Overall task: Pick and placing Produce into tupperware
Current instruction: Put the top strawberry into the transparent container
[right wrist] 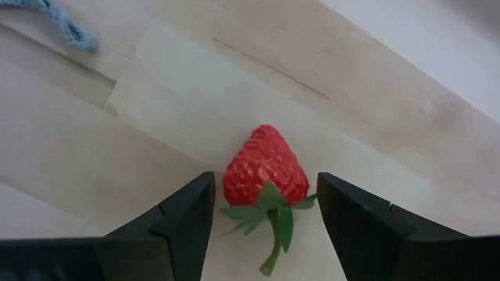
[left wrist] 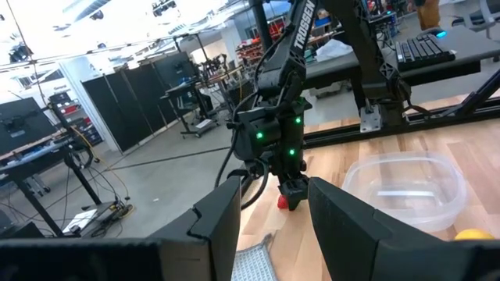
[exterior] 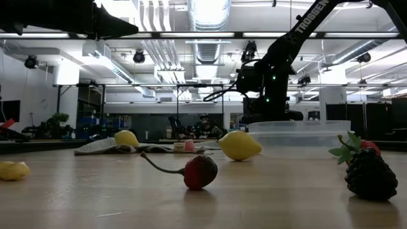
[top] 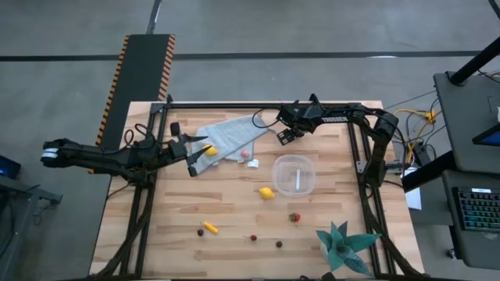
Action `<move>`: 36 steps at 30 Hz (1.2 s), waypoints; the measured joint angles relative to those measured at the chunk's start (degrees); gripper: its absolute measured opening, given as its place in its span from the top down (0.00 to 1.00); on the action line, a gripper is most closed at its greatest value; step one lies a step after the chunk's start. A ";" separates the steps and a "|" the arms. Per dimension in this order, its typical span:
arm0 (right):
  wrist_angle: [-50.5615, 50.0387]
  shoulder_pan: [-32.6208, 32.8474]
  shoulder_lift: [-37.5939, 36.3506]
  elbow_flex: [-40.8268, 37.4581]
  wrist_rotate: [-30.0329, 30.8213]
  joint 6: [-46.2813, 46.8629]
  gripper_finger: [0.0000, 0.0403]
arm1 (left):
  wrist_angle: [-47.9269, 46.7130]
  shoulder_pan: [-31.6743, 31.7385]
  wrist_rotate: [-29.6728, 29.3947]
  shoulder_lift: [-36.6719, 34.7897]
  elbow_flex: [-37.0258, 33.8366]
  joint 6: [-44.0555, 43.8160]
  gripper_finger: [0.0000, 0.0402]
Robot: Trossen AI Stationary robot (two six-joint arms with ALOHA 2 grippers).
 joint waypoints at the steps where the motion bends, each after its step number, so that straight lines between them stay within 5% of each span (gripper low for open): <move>1: 0.53 0.00 -0.06 -0.34 0.00 0.00 0.46 | -0.02 0.00 0.02 0.00 0.00 0.00 0.66; 36: 3.41 -0.54 -0.01 -0.69 -0.27 -2.19 0.47 | -0.07 -0.02 0.02 0.09 -0.02 -0.02 0.66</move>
